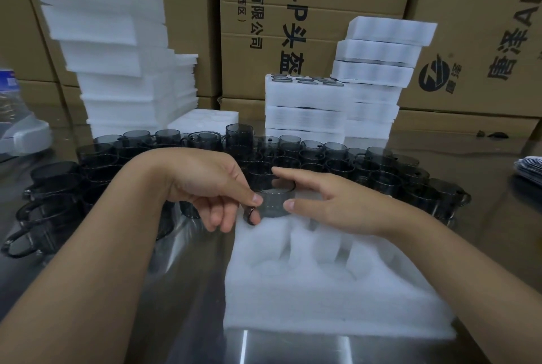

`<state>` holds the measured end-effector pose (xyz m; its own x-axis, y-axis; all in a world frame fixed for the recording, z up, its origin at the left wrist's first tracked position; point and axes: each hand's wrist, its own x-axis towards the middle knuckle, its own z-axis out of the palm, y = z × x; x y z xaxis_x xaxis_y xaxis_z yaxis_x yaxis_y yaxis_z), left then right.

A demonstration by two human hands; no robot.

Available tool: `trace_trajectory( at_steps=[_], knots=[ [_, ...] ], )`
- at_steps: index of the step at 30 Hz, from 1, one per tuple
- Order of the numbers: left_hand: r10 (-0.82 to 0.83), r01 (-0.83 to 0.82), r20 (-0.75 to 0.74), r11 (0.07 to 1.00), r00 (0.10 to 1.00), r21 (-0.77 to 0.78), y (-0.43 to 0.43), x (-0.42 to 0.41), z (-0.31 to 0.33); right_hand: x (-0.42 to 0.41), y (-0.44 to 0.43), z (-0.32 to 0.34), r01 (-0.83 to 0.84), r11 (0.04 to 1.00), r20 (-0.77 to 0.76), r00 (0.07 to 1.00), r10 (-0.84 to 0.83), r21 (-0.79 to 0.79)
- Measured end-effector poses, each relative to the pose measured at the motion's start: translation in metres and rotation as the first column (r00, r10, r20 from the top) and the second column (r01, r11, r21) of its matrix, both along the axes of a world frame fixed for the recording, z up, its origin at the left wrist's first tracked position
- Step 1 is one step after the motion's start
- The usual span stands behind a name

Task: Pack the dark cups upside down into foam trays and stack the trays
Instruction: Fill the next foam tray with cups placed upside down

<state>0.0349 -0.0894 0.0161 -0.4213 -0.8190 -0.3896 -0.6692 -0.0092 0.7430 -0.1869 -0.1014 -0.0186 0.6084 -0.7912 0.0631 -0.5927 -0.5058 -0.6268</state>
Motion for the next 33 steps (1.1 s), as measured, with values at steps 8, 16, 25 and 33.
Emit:
trace_trajectory(
  at_steps=[8,16,25,33],
  knots=[
    [0.188,-0.183,0.015,0.967,0.982,-0.179,-0.008,0.003,-0.005,0.001,-0.004,-0.002,0.064,0.998,0.088,0.994,-0.061,-0.027],
    [0.173,-0.142,0.202,0.977,0.964,-0.157,-0.015,-0.007,-0.013,0.001,-0.008,-0.004,0.018,0.995,-0.061,0.998,-0.024,-0.097],
    [0.12,-0.063,0.292,0.978,0.949,-0.198,-0.017,-0.008,-0.013,0.001,-0.008,-0.002,0.023,0.993,-0.138,0.99,-0.039,-0.118],
    [0.495,-0.515,-0.3,0.382,0.815,-0.767,-0.026,0.0,-0.013,0.0,-0.006,-0.004,0.016,0.993,-0.122,0.992,-0.031,-0.117]
  ],
)
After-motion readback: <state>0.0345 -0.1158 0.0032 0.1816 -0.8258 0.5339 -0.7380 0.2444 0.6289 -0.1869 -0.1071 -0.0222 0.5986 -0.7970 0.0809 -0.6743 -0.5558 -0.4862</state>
